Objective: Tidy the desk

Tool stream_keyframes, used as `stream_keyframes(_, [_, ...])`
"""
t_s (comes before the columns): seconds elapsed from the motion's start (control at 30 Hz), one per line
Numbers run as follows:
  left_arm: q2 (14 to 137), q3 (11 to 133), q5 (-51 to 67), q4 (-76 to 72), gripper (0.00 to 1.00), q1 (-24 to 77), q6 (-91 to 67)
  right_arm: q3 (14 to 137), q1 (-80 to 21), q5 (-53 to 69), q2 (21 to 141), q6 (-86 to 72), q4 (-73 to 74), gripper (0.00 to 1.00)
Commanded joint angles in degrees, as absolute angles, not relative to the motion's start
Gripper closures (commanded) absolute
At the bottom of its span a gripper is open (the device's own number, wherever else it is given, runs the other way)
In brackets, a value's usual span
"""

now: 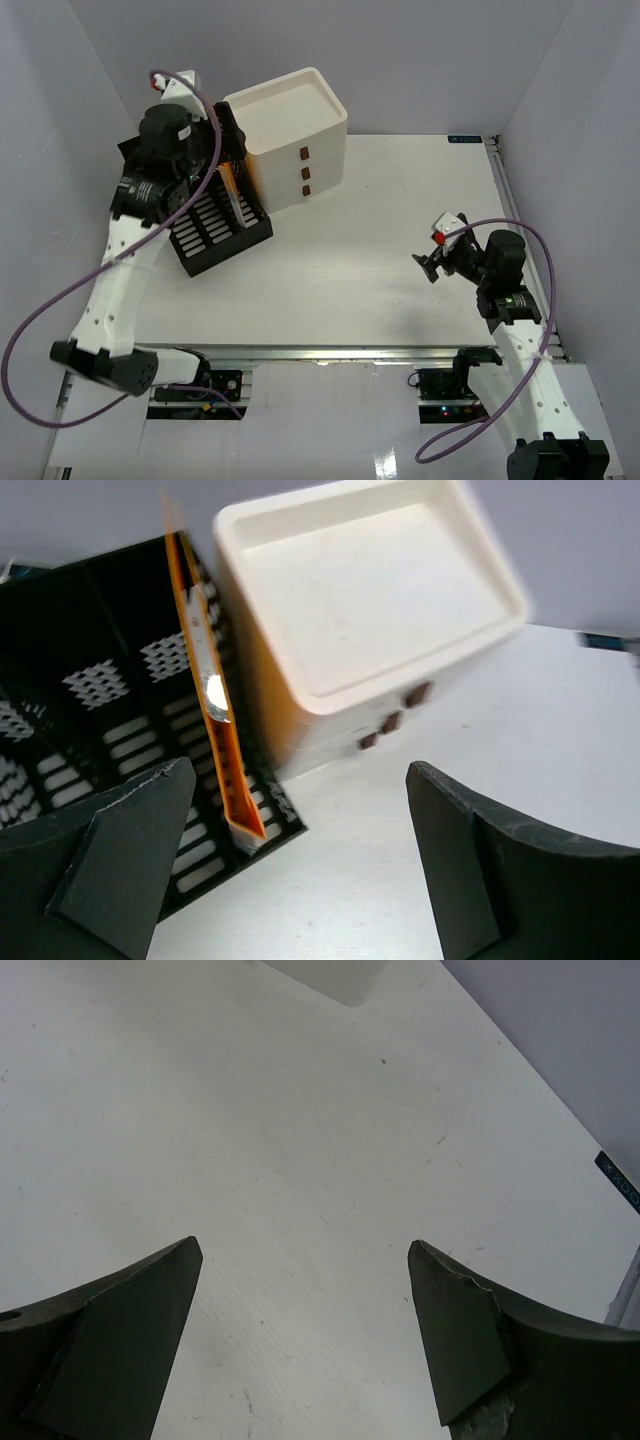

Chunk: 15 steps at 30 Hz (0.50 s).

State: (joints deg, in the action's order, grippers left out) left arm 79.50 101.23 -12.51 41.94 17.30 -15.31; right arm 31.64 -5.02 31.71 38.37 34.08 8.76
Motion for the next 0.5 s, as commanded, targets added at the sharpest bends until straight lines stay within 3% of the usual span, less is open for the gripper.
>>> stream_keyframes(0.0, [63.3,87.8,7.6,26.6,0.02,17.1,-12.4,31.6,-1.2,33.4,39.5,30.3,6.5,0.1])
stream_keyframes(0.23, [55.9,65.7,35.5,11.3,0.02,17.1,-19.5,33.0,7.7,37.4,41.5,25.5,6.9,0.1])
stream_keyframes(0.47, [55.6,51.6,44.6,0.4,0.02,17.1,-19.1,31.7,11.7,33.5,41.0,20.9,6.6,0.1])
